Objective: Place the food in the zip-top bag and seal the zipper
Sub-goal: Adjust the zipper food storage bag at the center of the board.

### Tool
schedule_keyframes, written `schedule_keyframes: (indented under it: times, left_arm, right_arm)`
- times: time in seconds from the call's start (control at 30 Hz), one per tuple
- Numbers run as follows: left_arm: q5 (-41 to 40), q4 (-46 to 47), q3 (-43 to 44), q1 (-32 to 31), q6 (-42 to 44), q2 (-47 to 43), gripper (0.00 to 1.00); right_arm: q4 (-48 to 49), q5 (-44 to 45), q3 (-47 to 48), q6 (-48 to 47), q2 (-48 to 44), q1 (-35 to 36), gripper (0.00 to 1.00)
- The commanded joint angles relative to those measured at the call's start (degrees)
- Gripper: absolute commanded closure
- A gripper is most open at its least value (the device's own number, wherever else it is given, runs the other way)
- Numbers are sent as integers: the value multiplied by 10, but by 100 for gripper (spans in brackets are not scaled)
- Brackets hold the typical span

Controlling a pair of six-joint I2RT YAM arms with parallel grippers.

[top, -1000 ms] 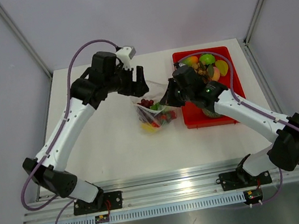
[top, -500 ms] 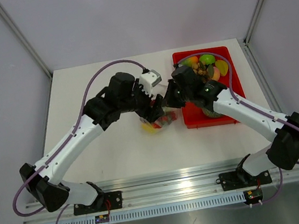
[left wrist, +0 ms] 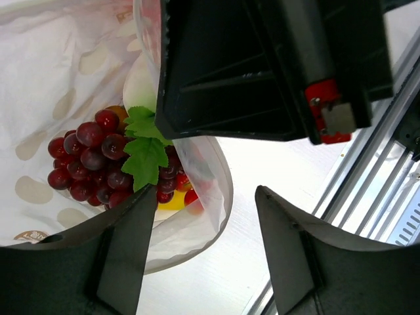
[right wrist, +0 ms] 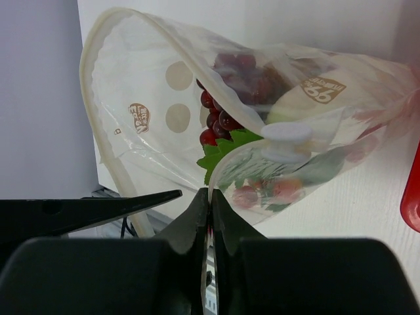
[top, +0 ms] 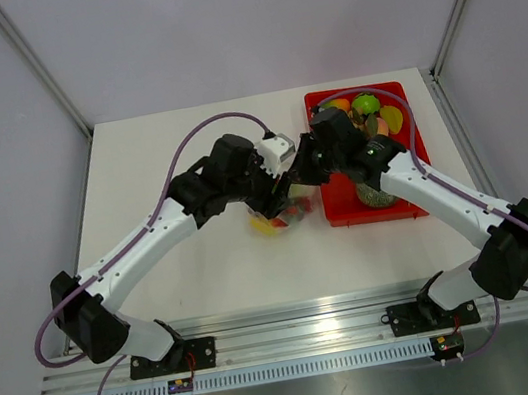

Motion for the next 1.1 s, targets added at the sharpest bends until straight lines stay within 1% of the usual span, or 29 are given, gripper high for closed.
schedule_keyframes:
  times: [0.0,0.1,0.13,0.17,0.2,0.23,0.3,0.33,0.37,0.4,0.43,0.47,0.5,0.57,0.6,0.7,0.73,0.77,0.8,0.87,0.9,1.0,1.03,1.07]
  left_arm:
    - [-25,32,-3,-3,8,6,39]
    - [-37,34,-1,-2,4,8,58]
    - [-39,36,-2,-2,4,9,85]
    - [-44,33,4,-3,2,10,94]
    - [-51,31,6,-2,1,13,100]
    - [-56,25,10,-2,0,14,100]
    - [-57,24,11,-1,1,11,100]
    - [-54,24,10,4,4,5,100]
    - [-49,24,9,6,6,1,100]
    - [-34,25,3,11,8,-4,100]
    - [-23,32,1,23,8,-15,100]
    - [-11,34,-4,31,8,-21,100]
    - [16,39,-11,39,6,-25,100]
    - [42,40,-12,64,2,-36,100]
    - [59,40,-13,69,3,-37,100]
    - [71,35,-15,79,9,-44,100]
    - [72,30,-12,79,9,-44,100]
    - [74,27,-12,79,10,-45,100]
    - [74,26,-13,80,11,-46,100]
    - [73,24,-12,80,9,-45,100]
    - [73,24,-12,80,9,-45,100]
    - [74,20,-12,80,8,-45,100]
    - [73,19,-11,80,8,-46,100]
    - [73,18,-12,80,8,-46,100]
  right_arm:
    - [28,-33,8,9,-11,-10,91]
    - [26,-41,12,6,-15,-12,89]
    - [18,-40,18,0,-21,-14,87]
    - [12,-37,22,-4,-25,-18,80]
    - [9,-36,26,-21,-32,-24,73]
    - [13,-36,27,-32,-52,-27,64]
    - [32,-53,21,-63,-79,-37,54]
    - [41,-58,17,-103,-105,-48,50]
    - [44,-68,16,-127,-117,-55,48]
    - [45,-71,13,-177,-135,-61,47]
    - [45,-73,10,-204,-142,-72,46]
    - [47,-74,5,-228,-148,-77,41]
    - [52,-73,-9,-276,-155,-83,40]
    - [75,-67,-42,-340,-163,-90,38]
    - [121,-60,-92,-389,-176,-90,37]
    - [188,-36,-167,-451,-198,-90,37]
    - [197,-43,-176,-460,-199,-93,37]
    - [203,-75,-184,-487,-199,-99,37]
    - [218,-79,-193,-505,-194,-99,37]
    - [252,-99,-214,-535,-192,-99,47]
    - [292,-114,-246,-584,-198,-99,47]
    - [395,-115,-299,-617,-207,-99,46]
    - [397,-116,-299,-621,-203,-99,45]
    - [378,-129,-281,-634,-190,-99,45]
